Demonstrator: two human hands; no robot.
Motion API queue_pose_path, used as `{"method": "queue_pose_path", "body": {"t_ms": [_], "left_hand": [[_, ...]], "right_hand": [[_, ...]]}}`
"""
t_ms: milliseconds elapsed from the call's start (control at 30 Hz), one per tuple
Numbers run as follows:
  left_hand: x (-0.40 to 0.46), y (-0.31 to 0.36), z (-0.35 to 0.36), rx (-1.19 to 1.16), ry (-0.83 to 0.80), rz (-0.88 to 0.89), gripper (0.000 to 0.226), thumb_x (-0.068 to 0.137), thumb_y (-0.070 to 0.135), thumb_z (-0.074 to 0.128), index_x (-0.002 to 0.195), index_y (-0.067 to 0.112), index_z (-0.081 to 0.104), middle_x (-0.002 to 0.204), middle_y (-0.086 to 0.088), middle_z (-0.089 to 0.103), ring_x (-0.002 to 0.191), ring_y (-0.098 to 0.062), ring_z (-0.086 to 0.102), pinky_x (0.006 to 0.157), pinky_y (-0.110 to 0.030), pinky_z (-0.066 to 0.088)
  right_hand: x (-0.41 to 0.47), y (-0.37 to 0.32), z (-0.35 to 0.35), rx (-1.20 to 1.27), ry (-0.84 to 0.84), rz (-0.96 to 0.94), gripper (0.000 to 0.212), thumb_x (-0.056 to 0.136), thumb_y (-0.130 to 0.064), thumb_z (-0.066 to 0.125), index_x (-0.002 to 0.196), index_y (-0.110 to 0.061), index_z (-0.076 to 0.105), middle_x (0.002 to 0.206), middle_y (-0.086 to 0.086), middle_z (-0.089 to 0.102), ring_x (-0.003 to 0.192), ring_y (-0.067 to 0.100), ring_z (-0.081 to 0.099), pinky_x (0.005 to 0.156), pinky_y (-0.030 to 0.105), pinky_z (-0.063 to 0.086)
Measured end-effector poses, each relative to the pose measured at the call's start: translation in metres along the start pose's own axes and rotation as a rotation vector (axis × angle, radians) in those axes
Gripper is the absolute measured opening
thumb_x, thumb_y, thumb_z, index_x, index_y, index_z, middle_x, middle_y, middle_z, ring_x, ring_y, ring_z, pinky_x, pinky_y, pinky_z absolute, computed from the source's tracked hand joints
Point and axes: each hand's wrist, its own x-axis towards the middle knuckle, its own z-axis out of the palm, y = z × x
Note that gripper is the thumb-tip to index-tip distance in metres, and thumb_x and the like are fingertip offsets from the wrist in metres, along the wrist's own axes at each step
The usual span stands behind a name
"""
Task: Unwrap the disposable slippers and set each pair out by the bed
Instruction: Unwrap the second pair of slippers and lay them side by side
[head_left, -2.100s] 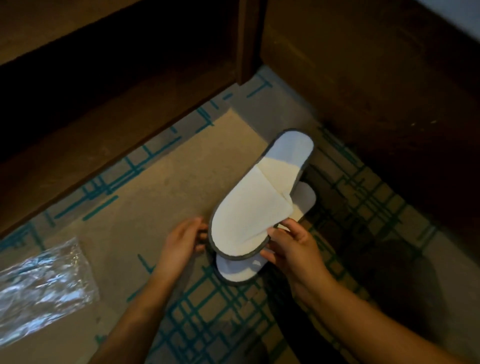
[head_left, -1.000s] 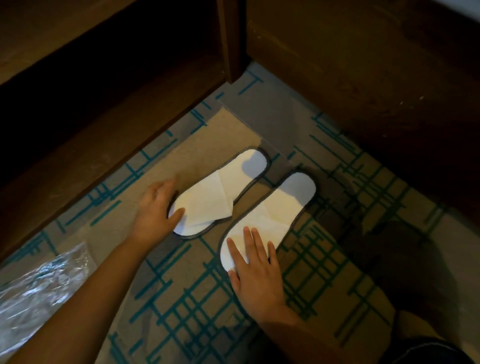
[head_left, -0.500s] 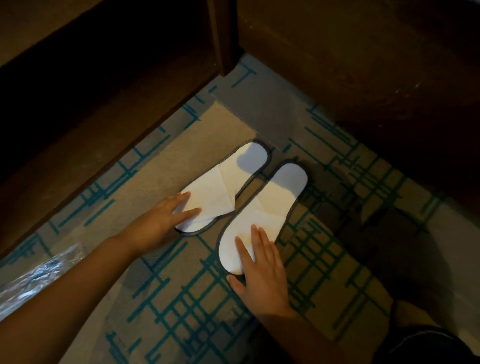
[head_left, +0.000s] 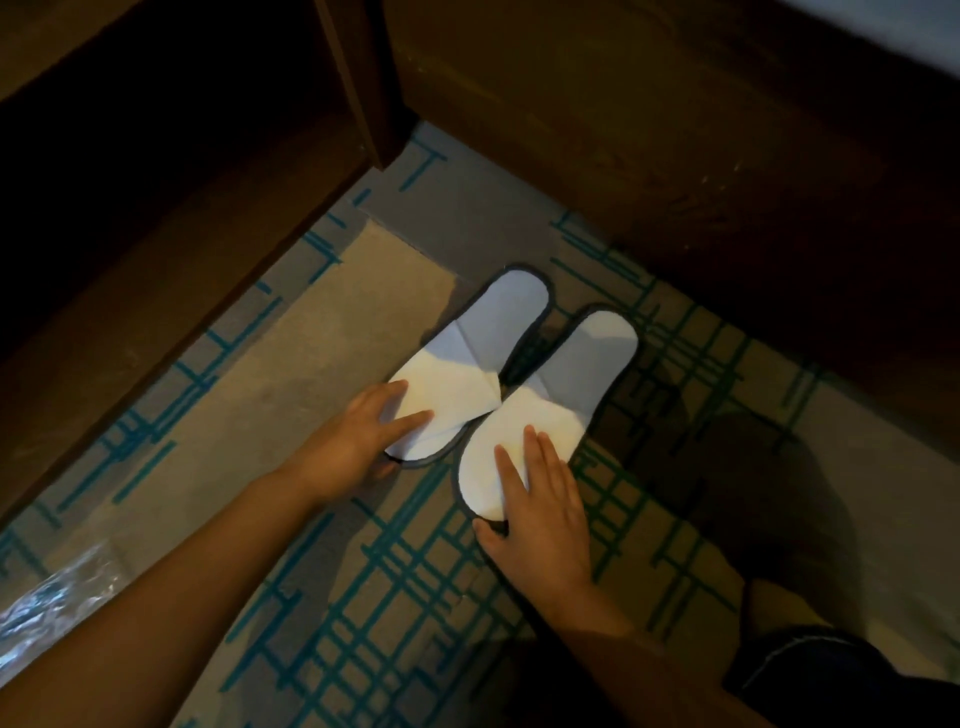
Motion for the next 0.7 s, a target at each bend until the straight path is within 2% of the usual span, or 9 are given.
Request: {"method": "queue_pose_path", "body": {"t_ms": [67,167,267,333,433,533,600,700], "left_hand": [[0.008,-0.005,0.003,0.009,0.011,0.047,0.085,0.067,0.014,0.078,0.134,0.037,0.032,0.149,-0.021,0.03,0.134,-0.04,0.033,0.102,-0.054,0.042],[0.018,0.003,-0.004,-0.011,0.028,-0.008,0.078,0.071,0.017,0.074,0.138,0.029,0.036,0.151,-0.017,0.025,0.137,-0.036,0.029,0.108,-0.051,0.036],[0.02,0.002,-0.006,0.085,0.04,0.059,0.089,0.055,0.013,0.084,0.133,0.02,0.041,0.141,-0.028,0.04,0.124,-0.048,0.045,0.092,-0.055,0.048],[0.018,-0.005,-0.002,0.085,0.024,0.062,0.093,0.05,0.011,0.087,0.13,0.017,0.04,0.135,-0.032,0.045,0.119,-0.051,0.048,0.087,-0.056,0.049],[0.016,-0.005,0.004,0.063,0.035,0.062,0.09,0.054,0.011,0.085,0.13,0.019,0.039,0.135,-0.031,0.045,0.122,-0.048,0.047,0.09,-0.056,0.049],[0.018,-0.001,0.002,0.055,0.07,0.021,0.087,0.059,0.012,0.083,0.133,0.02,0.039,0.14,-0.029,0.041,0.127,-0.047,0.042,0.098,-0.055,0.042],[0.022,0.0,0.0,0.04,0.102,-0.002,0.081,0.061,0.009,0.082,0.133,0.016,0.046,0.142,-0.029,0.038,0.129,-0.046,0.039,0.101,-0.049,0.034],[0.03,-0.002,-0.005,0.007,0.1,-0.031,0.077,0.068,0.008,0.077,0.136,0.016,0.042,0.149,-0.024,0.028,0.137,-0.041,0.028,0.109,-0.049,0.029]], "right_hand": [[0.006,0.005,-0.003,0.02,0.003,-0.009,0.086,0.051,-0.054,0.077,0.127,-0.02,0.054,0.141,0.017,0.049,0.128,0.033,0.048,0.1,0.04,0.036],[0.011,0.011,-0.006,0.012,0.018,-0.037,0.086,0.05,-0.053,0.079,0.126,-0.021,0.056,0.138,0.017,0.051,0.126,0.034,0.051,0.097,0.04,0.042],[0.012,0.013,-0.01,-0.001,0.028,-0.034,0.086,0.048,-0.058,0.078,0.124,-0.024,0.057,0.135,0.017,0.054,0.123,0.034,0.053,0.094,0.043,0.046],[0.012,0.015,-0.01,0.005,0.026,-0.017,0.085,0.049,-0.06,0.077,0.124,-0.024,0.058,0.134,0.018,0.055,0.123,0.035,0.054,0.094,0.045,0.046],[0.013,0.015,-0.008,-0.001,0.007,-0.029,0.083,0.046,-0.058,0.08,0.119,-0.023,0.062,0.132,0.019,0.057,0.121,0.036,0.055,0.093,0.046,0.047],[0.019,0.016,-0.01,0.029,-0.016,-0.032,0.083,0.046,-0.055,0.081,0.119,-0.022,0.062,0.133,0.02,0.055,0.121,0.038,0.054,0.092,0.046,0.048],[0.024,0.015,-0.014,0.047,-0.017,-0.044,0.082,0.053,-0.054,0.079,0.125,-0.022,0.058,0.141,0.02,0.047,0.128,0.038,0.047,0.099,0.046,0.043],[0.036,0.016,-0.023,0.113,-0.061,-0.085,0.077,0.075,-0.048,0.066,0.142,-0.023,0.035,0.157,0.017,0.013,0.145,0.033,0.012,0.115,0.046,0.02]]}}
